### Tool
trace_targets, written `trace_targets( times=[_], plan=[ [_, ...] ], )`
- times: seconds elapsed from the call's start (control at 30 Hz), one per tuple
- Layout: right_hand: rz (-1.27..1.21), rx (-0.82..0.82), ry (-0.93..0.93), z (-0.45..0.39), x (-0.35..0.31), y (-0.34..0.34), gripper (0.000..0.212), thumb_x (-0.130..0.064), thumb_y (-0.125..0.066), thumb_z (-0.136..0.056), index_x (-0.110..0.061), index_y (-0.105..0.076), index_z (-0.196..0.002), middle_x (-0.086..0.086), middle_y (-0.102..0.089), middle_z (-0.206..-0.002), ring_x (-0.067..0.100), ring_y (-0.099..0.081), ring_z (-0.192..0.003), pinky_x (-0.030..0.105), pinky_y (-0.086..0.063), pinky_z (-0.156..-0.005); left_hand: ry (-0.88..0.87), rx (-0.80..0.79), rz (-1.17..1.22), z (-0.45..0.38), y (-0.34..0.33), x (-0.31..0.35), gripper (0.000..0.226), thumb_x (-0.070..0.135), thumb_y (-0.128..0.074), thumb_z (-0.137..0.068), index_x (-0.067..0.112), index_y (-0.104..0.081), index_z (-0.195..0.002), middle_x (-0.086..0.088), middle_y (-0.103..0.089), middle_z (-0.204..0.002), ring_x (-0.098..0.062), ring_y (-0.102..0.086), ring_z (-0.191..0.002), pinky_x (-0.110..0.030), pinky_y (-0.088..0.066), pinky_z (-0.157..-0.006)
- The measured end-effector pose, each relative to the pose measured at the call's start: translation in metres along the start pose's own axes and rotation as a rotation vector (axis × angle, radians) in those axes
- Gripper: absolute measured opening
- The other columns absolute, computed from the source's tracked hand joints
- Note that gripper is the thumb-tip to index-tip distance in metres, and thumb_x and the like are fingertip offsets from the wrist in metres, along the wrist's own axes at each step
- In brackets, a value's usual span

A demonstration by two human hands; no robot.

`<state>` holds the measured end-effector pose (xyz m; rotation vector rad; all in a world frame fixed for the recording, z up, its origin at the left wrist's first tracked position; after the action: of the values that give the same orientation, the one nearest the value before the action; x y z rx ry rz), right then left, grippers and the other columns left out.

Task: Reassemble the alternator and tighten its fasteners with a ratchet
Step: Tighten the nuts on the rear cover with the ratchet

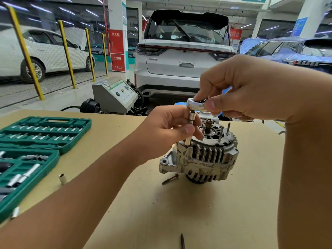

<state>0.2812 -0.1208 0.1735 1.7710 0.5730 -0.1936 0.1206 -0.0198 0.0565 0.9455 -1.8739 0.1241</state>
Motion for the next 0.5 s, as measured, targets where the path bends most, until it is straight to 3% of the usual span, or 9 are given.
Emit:
trace_targets(
  times=[0.17,0.27,0.33,0.4,0.5],
  plan=[
    [-0.021,-0.081,-0.012,0.004,0.003,0.003,0.019,-0.012,-0.071,-0.093,-0.029,-0.074,-0.086,0.002,-0.062,-0.059,0.010,-0.046,-0.039,0.023,-0.040,-0.041,-0.012,-0.072,0.043,0.000,-0.006,0.002,0.022,-0.008,-0.051,-0.099,0.007,-0.065,-0.104,-0.007,-0.077,-0.092,-0.002,-0.069,-0.076,-0.007,-0.047,-0.067],
    [-0.007,-0.086,0.008,0.006,0.006,0.006,0.018,-0.014,-0.072,-0.091,-0.031,-0.075,-0.087,0.001,-0.064,-0.059,0.009,-0.048,-0.039,0.023,-0.042,-0.041,-0.023,-0.021,0.054,0.000,-0.010,0.004,0.013,0.001,-0.061,-0.098,0.012,-0.067,-0.104,-0.006,-0.075,-0.091,-0.002,-0.067,-0.073,-0.010,-0.048,-0.065],
    [0.004,-0.094,0.014,0.007,0.006,0.008,0.020,-0.015,-0.074,-0.088,-0.035,-0.074,-0.090,0.002,-0.067,-0.064,0.010,-0.052,-0.040,0.024,-0.046,-0.042,-0.040,0.095,0.058,0.000,-0.013,0.004,0.010,0.011,-0.074,-0.090,0.016,-0.070,-0.098,0.002,-0.072,-0.082,-0.004,-0.064,-0.065,-0.014,-0.049,-0.060],
    [0.044,-0.114,0.001,0.009,0.004,0.009,0.031,-0.015,-0.080,-0.081,-0.041,-0.072,-0.094,-0.001,-0.071,-0.073,0.010,-0.059,-0.045,0.024,-0.049,-0.046,-0.062,0.165,0.062,0.000,-0.013,0.004,0.011,0.006,-0.077,-0.085,0.013,-0.072,-0.091,0.006,-0.070,-0.073,-0.006,-0.062,-0.061,-0.015,-0.049,-0.058],
    [0.139,-0.094,-0.019,0.008,0.000,0.007,0.044,-0.013,-0.085,-0.076,-0.047,-0.070,-0.099,-0.011,-0.073,-0.082,0.009,-0.066,-0.058,0.018,-0.047,-0.046,-0.072,0.137,0.032,-0.001,-0.011,0.003,0.012,-0.004,-0.073,-0.087,0.006,-0.071,-0.091,0.006,-0.069,-0.072,-0.003,-0.061,-0.063,-0.014,-0.048,-0.059]
  ],
)
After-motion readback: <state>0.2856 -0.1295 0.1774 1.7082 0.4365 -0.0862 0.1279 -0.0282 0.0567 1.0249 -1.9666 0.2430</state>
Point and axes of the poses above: each hand's wrist, its own z-axis away from the middle knuckle, its own y-axis out of the back of the hand, x = y × z, the point moved 1 cm from there along -z, towards the middle knuckle
